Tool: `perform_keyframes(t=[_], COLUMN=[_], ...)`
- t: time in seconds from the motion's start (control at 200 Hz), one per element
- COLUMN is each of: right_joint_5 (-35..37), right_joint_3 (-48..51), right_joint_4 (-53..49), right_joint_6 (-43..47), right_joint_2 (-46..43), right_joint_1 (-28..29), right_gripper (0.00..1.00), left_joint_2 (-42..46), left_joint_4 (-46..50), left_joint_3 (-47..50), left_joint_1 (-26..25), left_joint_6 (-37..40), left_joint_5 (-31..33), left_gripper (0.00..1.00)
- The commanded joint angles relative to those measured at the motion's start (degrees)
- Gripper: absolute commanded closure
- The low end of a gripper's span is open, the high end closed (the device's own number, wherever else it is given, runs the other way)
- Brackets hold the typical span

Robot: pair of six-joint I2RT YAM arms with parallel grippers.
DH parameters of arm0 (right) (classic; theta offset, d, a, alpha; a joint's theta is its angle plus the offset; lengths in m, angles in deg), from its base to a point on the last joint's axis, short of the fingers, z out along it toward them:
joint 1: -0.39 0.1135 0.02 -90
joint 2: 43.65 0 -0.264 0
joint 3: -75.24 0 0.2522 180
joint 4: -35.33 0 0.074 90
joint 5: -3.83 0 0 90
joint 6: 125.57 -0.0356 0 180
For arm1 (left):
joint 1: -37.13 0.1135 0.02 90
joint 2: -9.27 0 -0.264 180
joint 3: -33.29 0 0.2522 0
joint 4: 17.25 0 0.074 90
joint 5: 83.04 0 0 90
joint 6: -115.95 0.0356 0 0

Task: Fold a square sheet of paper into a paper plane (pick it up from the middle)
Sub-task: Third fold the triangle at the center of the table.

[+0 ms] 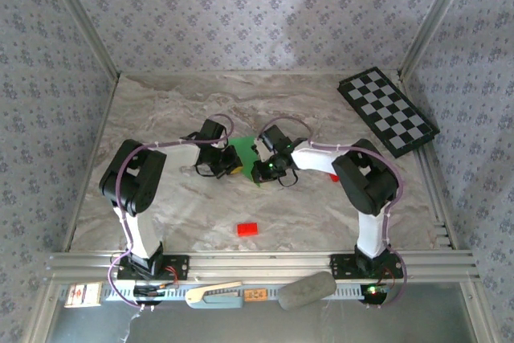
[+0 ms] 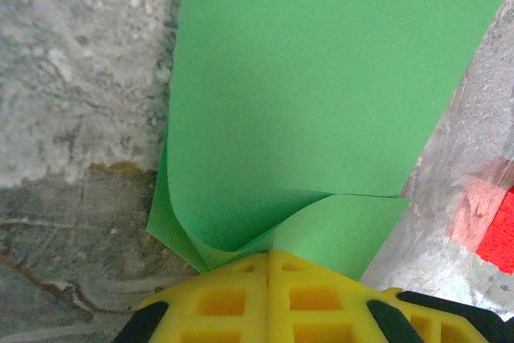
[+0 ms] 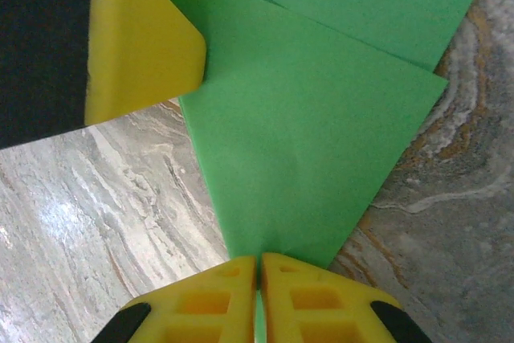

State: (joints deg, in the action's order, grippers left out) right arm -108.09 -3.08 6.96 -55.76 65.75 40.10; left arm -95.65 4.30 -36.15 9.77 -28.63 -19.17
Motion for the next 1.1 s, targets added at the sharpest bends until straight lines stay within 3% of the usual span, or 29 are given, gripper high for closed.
perform_keyframes(t=[0.0,0.215,0.72,1.099], right_joint_5=[2.86,5.05,5.78,9.7], right_joint_3=[-0.91,-1.98,-3.3,-1.95], right_joint_4=[-3.67,-7.17,-10.34,-12.76], right_joint_6=[-0.97,-2.44,-4.49,-5.39], right_joint_2=[2.47,3.14,3.88,4.14], right_joint_1=[0.37,0.64,1.5,2.0], right_gripper=[0.88,0.89,0.9,0.9], left_joint_2=[1.74,6.75,2.11,-0.6], left_joint_4=[-0.33,-4.69,-12.41,-0.09], left_joint_3=[0.08,3.31,6.45,4.48], left_joint_1=[0.44,-1.39,-4.02,-2.97], left_joint_6=[2.98,5.91,4.93,7.22], left_joint_5=[0.03,-1.16,-3.68,9.69], left_gripper=[0.91,0.87,0.89,0.91])
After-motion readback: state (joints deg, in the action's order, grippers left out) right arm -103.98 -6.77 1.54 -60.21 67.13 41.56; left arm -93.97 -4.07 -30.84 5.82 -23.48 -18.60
